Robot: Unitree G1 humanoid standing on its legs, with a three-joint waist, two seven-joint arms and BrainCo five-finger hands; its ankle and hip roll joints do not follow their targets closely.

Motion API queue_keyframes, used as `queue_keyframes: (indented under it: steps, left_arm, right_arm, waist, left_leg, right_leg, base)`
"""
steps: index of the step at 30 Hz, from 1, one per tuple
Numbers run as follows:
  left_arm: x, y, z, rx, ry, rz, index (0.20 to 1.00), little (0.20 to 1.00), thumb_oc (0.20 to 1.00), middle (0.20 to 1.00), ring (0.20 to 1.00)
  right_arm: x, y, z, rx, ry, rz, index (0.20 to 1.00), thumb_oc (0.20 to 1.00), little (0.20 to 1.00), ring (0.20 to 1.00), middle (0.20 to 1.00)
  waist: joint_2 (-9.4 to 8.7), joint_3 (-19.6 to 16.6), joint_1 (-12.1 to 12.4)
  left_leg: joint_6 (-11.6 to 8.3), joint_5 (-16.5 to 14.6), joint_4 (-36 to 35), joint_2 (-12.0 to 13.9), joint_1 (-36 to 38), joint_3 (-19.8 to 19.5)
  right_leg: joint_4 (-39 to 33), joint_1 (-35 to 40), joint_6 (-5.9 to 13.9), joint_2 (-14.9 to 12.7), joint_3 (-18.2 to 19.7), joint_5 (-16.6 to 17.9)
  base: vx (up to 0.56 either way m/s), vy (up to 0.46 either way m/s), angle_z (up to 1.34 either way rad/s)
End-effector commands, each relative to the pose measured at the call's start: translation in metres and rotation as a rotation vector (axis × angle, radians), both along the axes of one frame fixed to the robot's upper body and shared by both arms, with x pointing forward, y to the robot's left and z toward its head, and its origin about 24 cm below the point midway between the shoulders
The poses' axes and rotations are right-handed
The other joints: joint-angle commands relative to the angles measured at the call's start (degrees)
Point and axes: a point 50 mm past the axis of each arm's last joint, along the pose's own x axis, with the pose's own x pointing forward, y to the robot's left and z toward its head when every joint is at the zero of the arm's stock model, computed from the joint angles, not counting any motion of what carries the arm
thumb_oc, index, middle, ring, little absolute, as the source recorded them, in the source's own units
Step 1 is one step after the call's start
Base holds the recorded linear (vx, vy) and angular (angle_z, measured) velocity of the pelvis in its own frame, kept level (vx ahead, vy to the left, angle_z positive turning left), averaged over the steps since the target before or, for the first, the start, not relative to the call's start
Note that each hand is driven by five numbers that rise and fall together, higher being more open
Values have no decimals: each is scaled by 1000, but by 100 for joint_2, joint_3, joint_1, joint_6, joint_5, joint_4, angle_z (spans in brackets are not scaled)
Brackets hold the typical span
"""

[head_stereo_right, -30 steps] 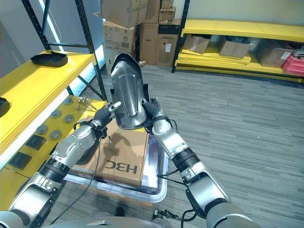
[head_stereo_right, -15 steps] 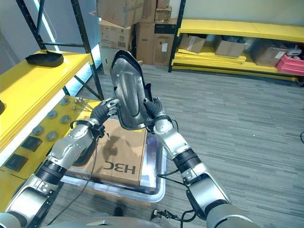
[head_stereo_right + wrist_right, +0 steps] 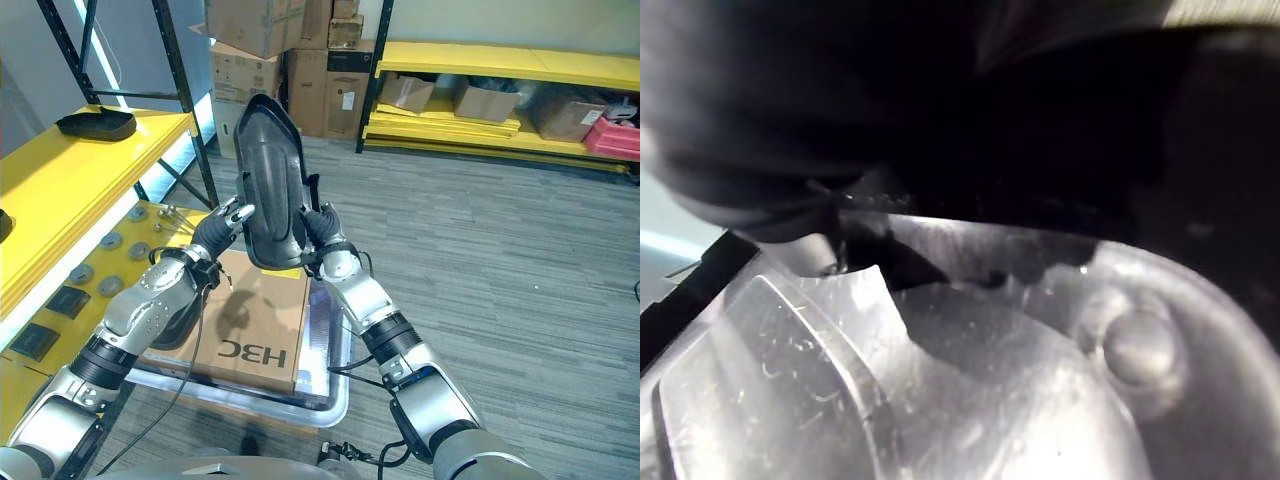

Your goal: Move parts from the plastic box to the shelf.

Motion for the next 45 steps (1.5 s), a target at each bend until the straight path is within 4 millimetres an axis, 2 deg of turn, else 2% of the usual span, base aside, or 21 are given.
queue_keyframes:
  steps: [1, 9, 17, 24, 29, 37, 38, 39, 40, 45]
  left_arm:
    - [0, -27, 22, -23, -90, -121, 1000, 1000, 1000, 1000, 1000]
    - [1, -32, 12, 26, -50, -122, 1000, 1000, 1000, 1000, 1000]
    - [7, -18, 4, 122, -45, -74, 1000, 1000, 1000, 1000, 1000]
    - [6, -29, -3, 141, 1, -106, 1000, 1000, 1000, 1000, 1000]
    - [5, -36, -18, 160, 45, -89, 1000, 1000, 1000, 1000, 1000]
    - [6, -35, -21, 143, 46, -89, 1000, 1000, 1000, 1000, 1000]
    - [6, -35, -20, 135, 45, -87, 586, 586, 586, 586, 586]
    - [6, -36, -19, 128, 40, -84, 288, 288, 288, 288, 288]
    - [6, -36, -15, 110, 21, -80, 200, 200, 200, 200, 200]
    - [6, -36, -9, 106, -31, -66, 200, 200, 200, 200, 200]
  right_arm:
    - [9, 25, 35, 8, -134, 79, 200, 200, 200, 200, 200]
    - [12, 27, 36, -92, -154, 82, 200, 200, 200, 200, 200]
    - [13, 22, 39, -80, -155, 57, 200, 200, 200, 200, 200]
    - [17, 19, 36, -262, -171, 71, 200, 200, 200, 200, 200]
    - [17, 26, 34, -393, -197, 108, 200, 200, 200, 200, 200]
    - [13, 30, 26, -346, -167, 117, 200, 200, 200, 200, 200]
    - [13, 30, 26, -341, -165, 118, 200, 200, 200, 200, 200]
    - [13, 30, 25, -337, -162, 119, 200, 200, 200, 200, 200]
    - [13, 31, 24, -325, -158, 119, 200, 200, 200, 200, 200]
    - [11, 32, 20, -273, -138, 115, 200, 200, 200, 200, 200]
  waist:
    - [-275, -375, 131]
    - [-268, -397, 130]
    - [-246, -389, 187]
    - [-197, -426, 197]
    - [-184, -404, 186]
    - [-183, -343, 193]
    - [-183, -341, 190]
    - [-184, -339, 189]
    - [-188, -334, 188]
    - [-205, -325, 194]
  left_leg:
    - [-153, -216, 9, 121, -171, -488]
    - [-151, -218, 3, 115, -176, -477]
    - [-155, -199, -3, 108, -162, -551]
    - [-155, -163, -20, 105, -219, -678]
    - [-150, -158, 0, 103, -269, -722]
    - [-156, -158, 21, 91, -260, -741]
    - [-157, -158, 22, 91, -259, -740]
    - [-155, -159, 22, 90, -258, -739]
    - [-154, -165, 22, 88, -256, -735]
    - [-158, -175, 32, 88, -261, -731]
  right_leg:
    - [168, 144, 548, -530, -4, -207]
    - [159, 133, 553, -526, 17, -206]
    - [147, 169, 558, -523, -20, -202]
    - [164, 133, 567, -516, -59, -210]
    - [170, 109, 561, -519, -69, -218]
    - [180, 142, 553, -522, -89, -225]
    - [183, 142, 552, -522, -89, -227]
    - [184, 142, 550, -520, -90, -228]
    - [182, 145, 547, -519, -92, -231]
    - [193, 144, 539, -517, -91, -242]
  base:
    - [0, 0, 0]
    - [0, 0, 0]
    - [0, 0, 0]
    - [6, 9, 0]
    - [0, 0, 0]
    - [0, 0, 0]
    - [0, 0, 0]
    - [0, 0, 0]
    - [0, 0, 0]
    - [0, 0, 0]
